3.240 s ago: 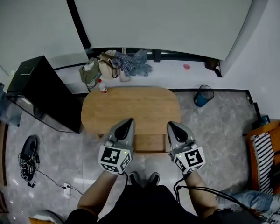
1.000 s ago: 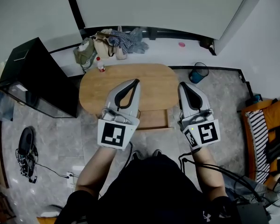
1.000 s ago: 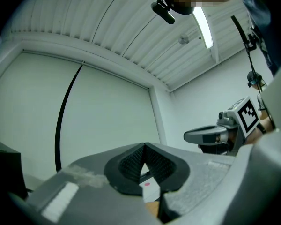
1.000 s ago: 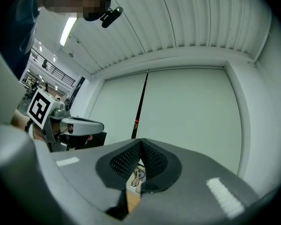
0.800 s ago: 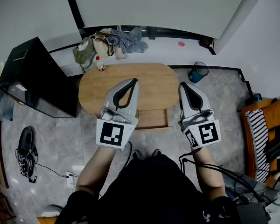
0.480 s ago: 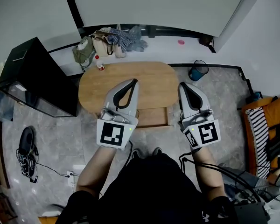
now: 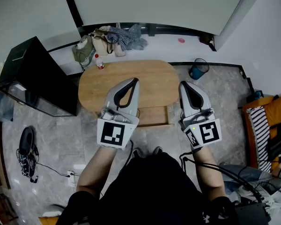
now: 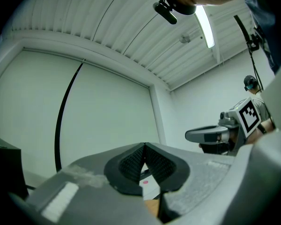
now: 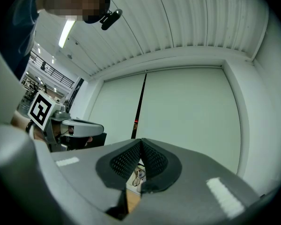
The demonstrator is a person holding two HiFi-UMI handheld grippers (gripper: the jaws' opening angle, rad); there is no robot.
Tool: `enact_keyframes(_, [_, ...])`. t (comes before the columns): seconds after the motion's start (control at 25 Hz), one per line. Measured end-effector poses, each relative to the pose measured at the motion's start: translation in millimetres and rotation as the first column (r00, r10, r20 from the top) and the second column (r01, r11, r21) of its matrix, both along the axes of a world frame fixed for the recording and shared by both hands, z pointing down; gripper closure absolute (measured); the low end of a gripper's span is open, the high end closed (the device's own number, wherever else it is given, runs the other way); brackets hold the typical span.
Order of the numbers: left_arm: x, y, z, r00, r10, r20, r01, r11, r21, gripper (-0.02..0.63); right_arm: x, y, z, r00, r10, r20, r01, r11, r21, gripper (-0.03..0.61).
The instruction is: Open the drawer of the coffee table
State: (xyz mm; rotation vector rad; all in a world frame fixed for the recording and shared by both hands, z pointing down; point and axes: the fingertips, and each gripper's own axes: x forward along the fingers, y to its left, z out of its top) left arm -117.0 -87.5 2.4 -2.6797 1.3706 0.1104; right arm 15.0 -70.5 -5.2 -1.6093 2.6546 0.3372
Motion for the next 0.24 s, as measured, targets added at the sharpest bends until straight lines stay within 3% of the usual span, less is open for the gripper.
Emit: enact_keyframes(0.24, [-0.8,-0.8,0.1,1.000,0.000,0.002,0.000,1.000,0.004,0.612,-1.0,-1.7,1.2,1.000,0.000,-0.001,0.000,1.000,-0.003,0.577])
